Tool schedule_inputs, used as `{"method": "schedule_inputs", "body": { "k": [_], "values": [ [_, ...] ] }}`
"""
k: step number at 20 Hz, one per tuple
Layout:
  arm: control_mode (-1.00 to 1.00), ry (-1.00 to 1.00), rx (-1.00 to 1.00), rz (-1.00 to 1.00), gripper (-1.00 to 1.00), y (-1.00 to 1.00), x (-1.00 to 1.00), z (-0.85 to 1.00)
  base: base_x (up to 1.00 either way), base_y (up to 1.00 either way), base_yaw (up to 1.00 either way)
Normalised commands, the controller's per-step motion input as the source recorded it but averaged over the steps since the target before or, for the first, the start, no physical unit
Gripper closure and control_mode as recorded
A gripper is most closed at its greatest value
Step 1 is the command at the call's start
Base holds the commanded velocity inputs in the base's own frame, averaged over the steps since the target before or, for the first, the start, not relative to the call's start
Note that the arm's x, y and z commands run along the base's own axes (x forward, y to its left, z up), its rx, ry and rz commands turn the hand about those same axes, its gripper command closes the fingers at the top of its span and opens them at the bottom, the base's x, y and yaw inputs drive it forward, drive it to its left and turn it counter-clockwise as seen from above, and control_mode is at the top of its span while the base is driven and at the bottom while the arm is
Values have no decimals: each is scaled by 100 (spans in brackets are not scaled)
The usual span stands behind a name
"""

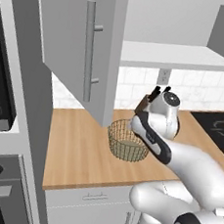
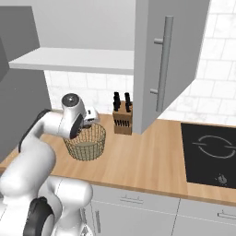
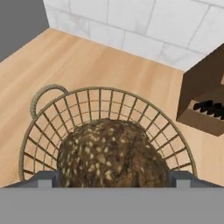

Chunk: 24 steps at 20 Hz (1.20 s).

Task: Open the cabinet, pick up the bread from the cabinet and place it in the basket. Then move the basket to the dining counter.

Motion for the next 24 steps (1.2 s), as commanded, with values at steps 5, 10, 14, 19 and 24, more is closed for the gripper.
{"method": "schedule_inputs", "body": {
  "k": [5, 10, 14, 19, 24],
  "values": [
    [-100, 9, -8, 8, 100, 2, 61, -71, 0, 0, 0],
    [-100, 5, -8, 8, 100, 9, 32, -51, 0, 0, 0],
    [-100, 3, -8, 7, 100, 11, 3, -48, 0, 0, 0],
    [-100, 1, -6, 6, -100, 3, 1, -37, 0, 0, 0],
    [-100, 0, -3, 4, -100, 0, 0, -7, 0, 0, 0]
  ]
}}
